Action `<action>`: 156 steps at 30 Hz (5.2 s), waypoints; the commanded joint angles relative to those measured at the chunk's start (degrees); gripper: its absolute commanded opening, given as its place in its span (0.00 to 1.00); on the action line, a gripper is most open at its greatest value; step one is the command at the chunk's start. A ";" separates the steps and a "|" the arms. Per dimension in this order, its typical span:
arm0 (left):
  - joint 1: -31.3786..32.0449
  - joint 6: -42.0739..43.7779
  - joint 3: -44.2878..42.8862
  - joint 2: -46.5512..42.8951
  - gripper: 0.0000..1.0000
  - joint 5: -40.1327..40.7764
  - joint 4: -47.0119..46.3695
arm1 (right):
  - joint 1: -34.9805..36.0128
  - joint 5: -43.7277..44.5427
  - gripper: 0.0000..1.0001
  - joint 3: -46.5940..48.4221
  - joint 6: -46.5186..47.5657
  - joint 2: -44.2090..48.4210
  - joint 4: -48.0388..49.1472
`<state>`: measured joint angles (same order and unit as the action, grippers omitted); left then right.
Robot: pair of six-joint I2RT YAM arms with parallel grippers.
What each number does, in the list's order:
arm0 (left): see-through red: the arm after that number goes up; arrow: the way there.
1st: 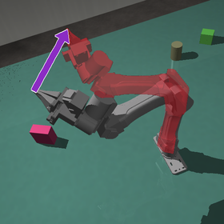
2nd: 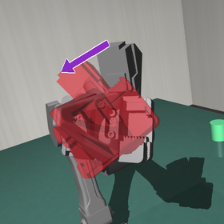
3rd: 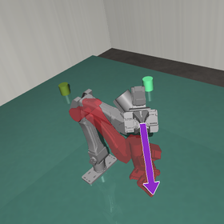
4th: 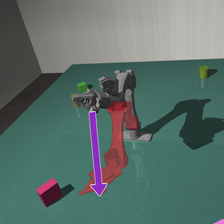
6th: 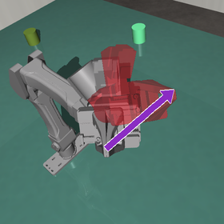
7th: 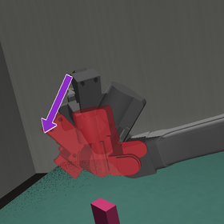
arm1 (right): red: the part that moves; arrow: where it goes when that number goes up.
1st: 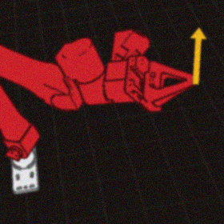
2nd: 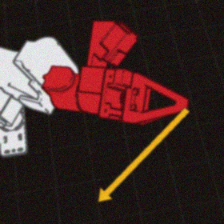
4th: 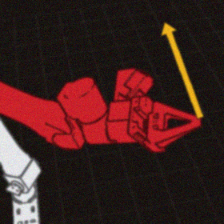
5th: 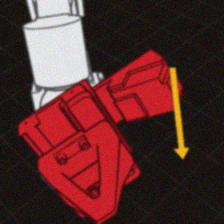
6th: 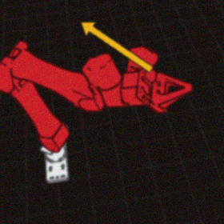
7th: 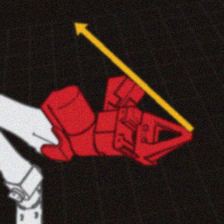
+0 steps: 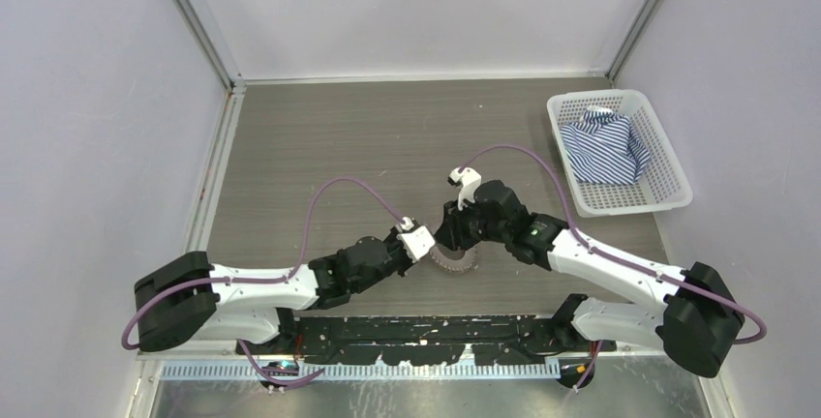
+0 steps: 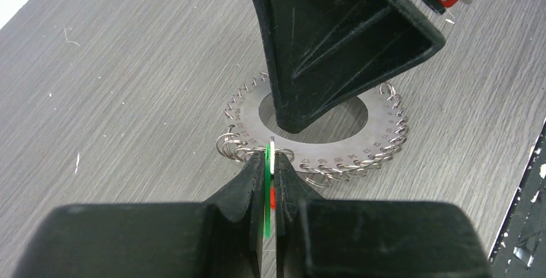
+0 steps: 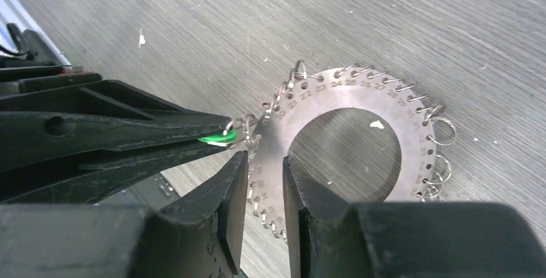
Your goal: Remove the keys from the keyring
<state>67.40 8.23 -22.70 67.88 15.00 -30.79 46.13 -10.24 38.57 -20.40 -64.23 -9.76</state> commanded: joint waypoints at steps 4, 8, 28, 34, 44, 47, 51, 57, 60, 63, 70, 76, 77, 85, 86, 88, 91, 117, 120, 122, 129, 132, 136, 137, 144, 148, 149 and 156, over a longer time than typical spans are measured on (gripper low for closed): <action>-2.05 -7.36 0.95 -0.41 0.00 -0.59 -2.91 | 0.44 5.92 0.39 -7.47 -1.96 2.27 16.73; -2.18 -10.75 0.99 0.69 0.00 -1.65 0.46 | 1.16 7.69 0.42 -12.95 -2.03 1.74 26.02; -7.11 -19.52 1.06 6.00 0.00 -5.59 7.01 | 6.50 8.83 0.39 -14.78 7.57 -8.81 36.44; -8.51 -20.80 1.45 6.27 0.00 -6.49 6.89 | 7.39 8.91 0.40 -12.30 10.15 -11.63 34.40; -12.26 -23.66 1.24 5.98 0.00 -11.42 9.27 | 7.40 7.96 0.38 -10.60 11.61 -13.89 35.32; -13.62 -25.04 1.17 6.79 0.00 -14.14 9.24 | 7.46 7.59 0.37 -10.61 11.79 -14.52 36.22; -15.41 -26.81 1.08 7.73 0.00 -18.63 9.40 | 7.48 7.24 0.36 -11.09 11.56 -15.91 38.24; -17.86 -28.11 0.38 8.81 0.00 -22.75 11.39 | 7.46 7.95 0.36 -12.32 11.23 -17.14 42.77; -19.14 -28.50 -0.08 9.58 0.00 -24.03 11.99 | 7.48 8.13 0.36 -12.48 11.47 -17.58 44.11; -19.78 -28.83 -0.73 10.52 0.00 -24.55 12.79 | 7.64 8.00 0.35 -12.14 11.91 -18.46 44.04; -20.44 -30.05 -1.16 12.10 0.00 -24.67 12.63 | 7.80 8.06 0.33 -12.09 11.97 -19.02 43.33; -20.77 -31.07 -0.47 11.38 0.00 -24.18 12.41 | 8.21 8.24 0.31 -11.14 11.81 -19.78 41.75; -20.81 -31.08 -0.31 10.89 0.00 -24.01 12.83 | 8.27 8.49 0.31 -10.99 11.81 -19.87 41.40; -20.90 -31.52 0.46 6.20 0.00 -23.75 14.92 | 8.62 8.50 0.30 -11.01 11.49 -20.24 41.94; -20.90 -31.52 0.46 6.02 0.00 -23.69 15.10 | 8.74 8.34 0.30 -11.09 11.42 -20.29 42.37; -20.86 -31.43 0.46 5.80 0.00 -23.76 15.23 | 8.95 8.50 0.30 -11.14 11.42 -20.47 43.03; -20.90 -31.43 0.33 5.86 0.00 -23.75 14.85 | 9.65 8.75 0.30 -10.70 11.89 -20.90 43.04; -16.55 -17.27 -1.30 -3.51 0.00 -22.80 13.15 | 10.58 3.23 0.53 -20.23 27.83 -15.36 59.56; -16.19 -16.37 -1.38 -5.52 0.00 -22.08 14.53 | 10.58 0.14 0.52 -18.98 27.89 -15.88 57.94; -16.16 -16.28 -1.38 -5.90 0.00 -22.12 14.70 | 10.59 -0.17 0.51 -19.00 28.01 -17.41 60.04; -15.73 -16.27 -1.82 -6.28 0.00 -22.12 15.03 | 10.57 0.32 0.46 -19.88 28.48 -20.11 65.92; -15.72 -16.14 -1.91 -6.90 0.00 -21.95 15.46 | 10.64 0.52 0.44 -20.27 29.16 -19.53 65.88; -15.72 -16.14 -1.79 -7.66 0.00 -21.73 15.49 | 10.63 1.21 0.38 -19.96 29.73 -19.53 65.01; -15.72 -16.14 -1.74 -7.74 0.00 -21.64 15.49 | 10.60 1.34 0.38 -19.92 29.84 -19.53 64.65; -15.72 -16.14 -2.09 -8.06 0.00 -21.51 15.53 | 10.65 1.85 0.42 -20.65 30.22 -16.15 60.00; -15.72 -16.21 -2.09 -8.40 0.00 -21.51 15.33 | 10.70 2.51 0.41 -20.93 30.59 -15.25 59.27; -15.72 -16.22 -2.04 -8.50 0.00 -21.50 15.32 | 10.72 2.32 0.40 -20.93 30.60 -15.23 59.20; -15.72 -16.23 -2.00 -9.25 0.00 -21.41 15.49 | 11.01 2.62 0.36 -21.28 30.52 -13.76 56.80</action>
<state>51.42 -8.51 -22.39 60.27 -6.96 -13.37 56.58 -8.60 17.76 9.37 -80.88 47.16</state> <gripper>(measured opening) 0.071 0.349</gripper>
